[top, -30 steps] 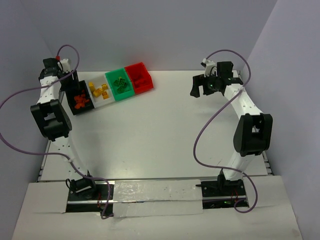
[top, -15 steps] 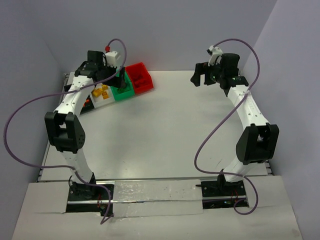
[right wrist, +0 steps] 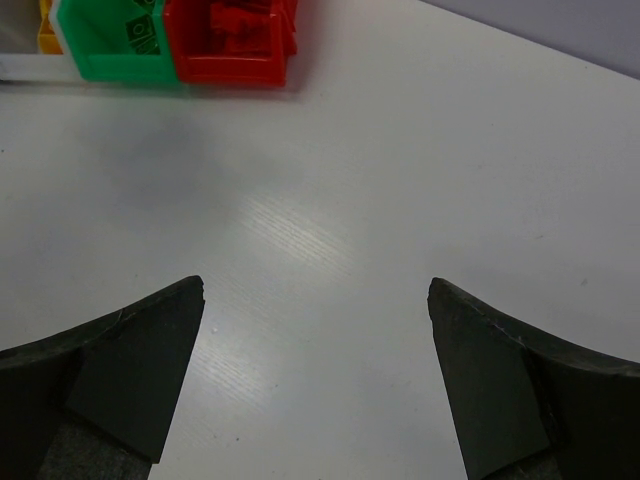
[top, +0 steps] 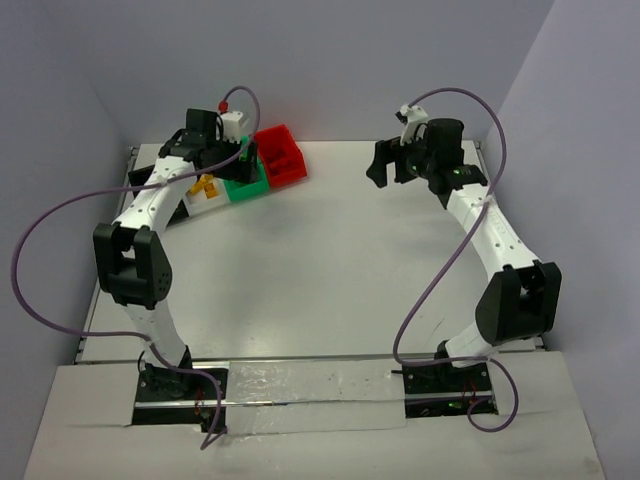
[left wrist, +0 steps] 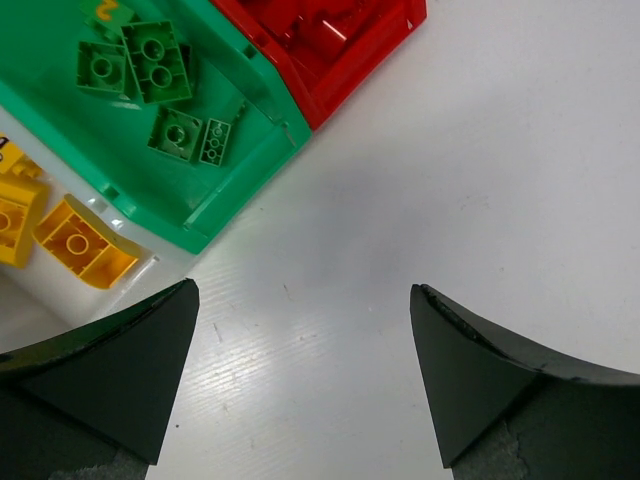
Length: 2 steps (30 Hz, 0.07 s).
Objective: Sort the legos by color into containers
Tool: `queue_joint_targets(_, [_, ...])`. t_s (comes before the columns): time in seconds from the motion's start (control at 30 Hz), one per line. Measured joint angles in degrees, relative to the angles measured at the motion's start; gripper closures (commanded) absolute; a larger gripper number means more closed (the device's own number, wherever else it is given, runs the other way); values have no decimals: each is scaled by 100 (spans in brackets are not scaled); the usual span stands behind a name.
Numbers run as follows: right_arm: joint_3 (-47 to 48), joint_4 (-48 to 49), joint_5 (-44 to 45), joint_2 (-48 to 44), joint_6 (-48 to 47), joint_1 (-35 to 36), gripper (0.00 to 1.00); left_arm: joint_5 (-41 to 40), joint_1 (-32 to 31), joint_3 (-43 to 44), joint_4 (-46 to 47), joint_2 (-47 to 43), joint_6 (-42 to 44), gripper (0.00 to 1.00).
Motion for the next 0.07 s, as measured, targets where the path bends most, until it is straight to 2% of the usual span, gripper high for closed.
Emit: queue_joint_targets(0.07, [0,4,11,-11,0,0,0,-17,-35,-28,-2,-13,2,5])
